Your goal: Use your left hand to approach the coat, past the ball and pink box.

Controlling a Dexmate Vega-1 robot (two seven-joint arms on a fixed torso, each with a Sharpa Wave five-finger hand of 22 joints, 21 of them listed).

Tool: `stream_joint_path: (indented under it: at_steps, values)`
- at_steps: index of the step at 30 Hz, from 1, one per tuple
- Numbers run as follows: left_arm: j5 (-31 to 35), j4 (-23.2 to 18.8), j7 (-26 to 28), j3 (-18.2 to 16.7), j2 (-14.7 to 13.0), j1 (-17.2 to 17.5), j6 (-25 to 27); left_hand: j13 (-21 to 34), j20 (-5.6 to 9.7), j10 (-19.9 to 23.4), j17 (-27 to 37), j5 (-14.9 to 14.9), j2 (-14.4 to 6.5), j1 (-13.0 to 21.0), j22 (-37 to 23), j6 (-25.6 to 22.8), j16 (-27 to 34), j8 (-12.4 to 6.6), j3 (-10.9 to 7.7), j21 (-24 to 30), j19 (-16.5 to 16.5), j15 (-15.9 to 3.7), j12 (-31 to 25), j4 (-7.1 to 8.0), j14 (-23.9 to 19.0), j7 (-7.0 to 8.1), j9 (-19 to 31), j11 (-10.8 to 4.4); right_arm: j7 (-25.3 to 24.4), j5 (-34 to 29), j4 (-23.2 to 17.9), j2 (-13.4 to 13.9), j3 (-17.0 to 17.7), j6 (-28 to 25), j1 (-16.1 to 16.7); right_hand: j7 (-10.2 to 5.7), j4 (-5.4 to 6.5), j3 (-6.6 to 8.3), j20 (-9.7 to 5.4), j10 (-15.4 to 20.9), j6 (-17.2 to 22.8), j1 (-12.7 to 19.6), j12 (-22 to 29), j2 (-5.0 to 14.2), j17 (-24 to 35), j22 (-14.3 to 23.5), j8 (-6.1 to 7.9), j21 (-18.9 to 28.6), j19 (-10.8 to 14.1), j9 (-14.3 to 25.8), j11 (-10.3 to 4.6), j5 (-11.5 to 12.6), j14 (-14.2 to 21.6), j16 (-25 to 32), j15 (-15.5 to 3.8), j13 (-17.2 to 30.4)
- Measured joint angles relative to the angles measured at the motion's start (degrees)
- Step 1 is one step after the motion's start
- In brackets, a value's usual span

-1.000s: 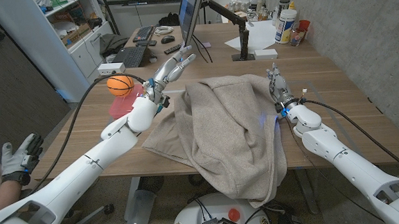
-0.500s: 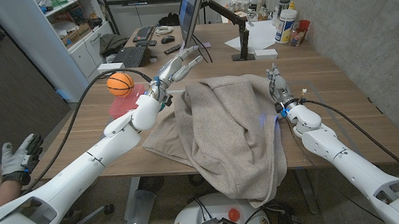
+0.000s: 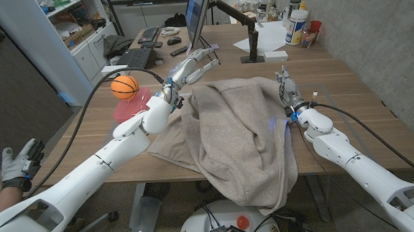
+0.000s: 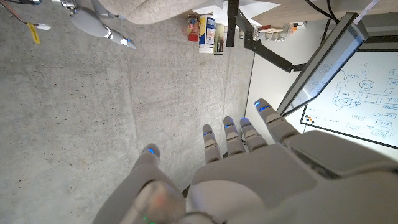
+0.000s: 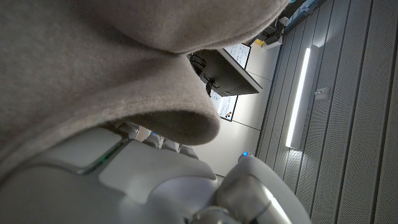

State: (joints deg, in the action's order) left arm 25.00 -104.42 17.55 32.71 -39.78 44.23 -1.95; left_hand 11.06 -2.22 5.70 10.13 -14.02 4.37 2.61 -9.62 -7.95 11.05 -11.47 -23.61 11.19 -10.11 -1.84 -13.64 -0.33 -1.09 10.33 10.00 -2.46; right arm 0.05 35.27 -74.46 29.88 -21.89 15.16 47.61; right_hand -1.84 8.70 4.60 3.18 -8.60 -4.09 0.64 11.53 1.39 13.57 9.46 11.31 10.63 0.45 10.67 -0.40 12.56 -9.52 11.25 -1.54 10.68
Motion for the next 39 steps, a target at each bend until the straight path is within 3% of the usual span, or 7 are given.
stream_joint_path:
  at_steps: [39]
  values:
    - [5.5, -0.2, 1.8, 1.1, 1.2, 0.3, -2.6, 0.0, 1.00, 0.5, 0.0, -1.3, 0.2, 0.2, 0.0, -1.7, 0.0, -0.16, 0.47, -0.4, 0.0, 0.00, 0.1, -0.47, 0.0, 0.11, 0.0, 0.12, 0.4, 0.0, 0.4, -0.1, -0.1, 0.3, -0.2, 0.21, -0.24, -0.24, -0.03, 0.3, 0.2, 0.0, 0.0, 0.00, -0.5, 0.0, 0.00, 0.0, 0.0, 0.0, 0.31, 0.0, 0.0, 0.0, 0.00, 0.0]
